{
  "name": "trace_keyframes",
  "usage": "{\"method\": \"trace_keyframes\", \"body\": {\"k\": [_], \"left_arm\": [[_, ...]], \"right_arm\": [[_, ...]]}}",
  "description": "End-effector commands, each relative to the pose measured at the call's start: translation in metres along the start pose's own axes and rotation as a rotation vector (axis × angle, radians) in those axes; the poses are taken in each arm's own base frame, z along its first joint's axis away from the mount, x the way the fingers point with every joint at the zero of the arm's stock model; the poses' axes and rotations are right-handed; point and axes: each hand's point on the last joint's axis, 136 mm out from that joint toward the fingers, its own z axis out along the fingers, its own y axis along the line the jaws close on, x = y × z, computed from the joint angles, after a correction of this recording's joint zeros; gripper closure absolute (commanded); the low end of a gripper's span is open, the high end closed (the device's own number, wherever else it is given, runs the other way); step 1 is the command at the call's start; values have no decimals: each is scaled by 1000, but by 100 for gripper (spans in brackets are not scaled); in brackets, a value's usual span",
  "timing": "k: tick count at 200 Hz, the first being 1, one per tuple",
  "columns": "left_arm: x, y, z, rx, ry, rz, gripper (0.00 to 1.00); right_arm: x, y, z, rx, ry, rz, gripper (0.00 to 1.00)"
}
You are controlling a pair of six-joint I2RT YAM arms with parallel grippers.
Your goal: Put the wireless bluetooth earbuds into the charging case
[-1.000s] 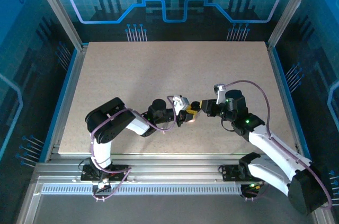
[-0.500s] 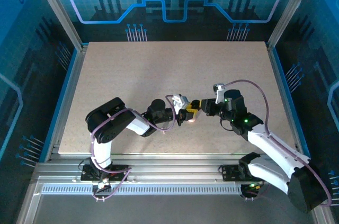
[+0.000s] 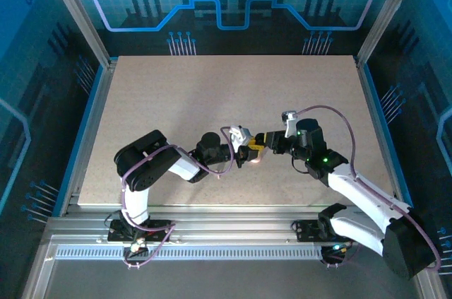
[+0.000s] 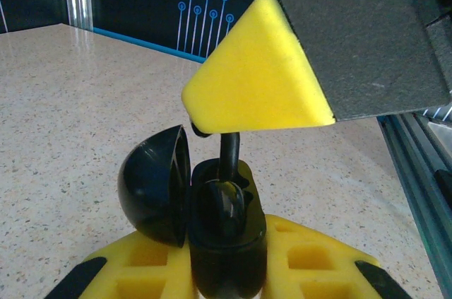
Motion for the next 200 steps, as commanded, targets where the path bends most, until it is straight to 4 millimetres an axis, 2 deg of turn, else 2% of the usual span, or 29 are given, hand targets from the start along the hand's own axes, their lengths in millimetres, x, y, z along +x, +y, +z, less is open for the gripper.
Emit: {"method": "trace_keyframes", "body": {"k": [1, 84, 200], "left_arm": [[-16, -5, 7, 25, -55, 15, 85], [-22, -5, 7, 23, -73, 20, 85], [-29, -8, 7, 36, -97, 26, 85]], "right_arm": [[-11, 12, 0, -29, -30, -34, 80], [6, 10, 2, -15, 16, -79, 79], [7, 11, 2, -17, 21, -66, 70]]}}
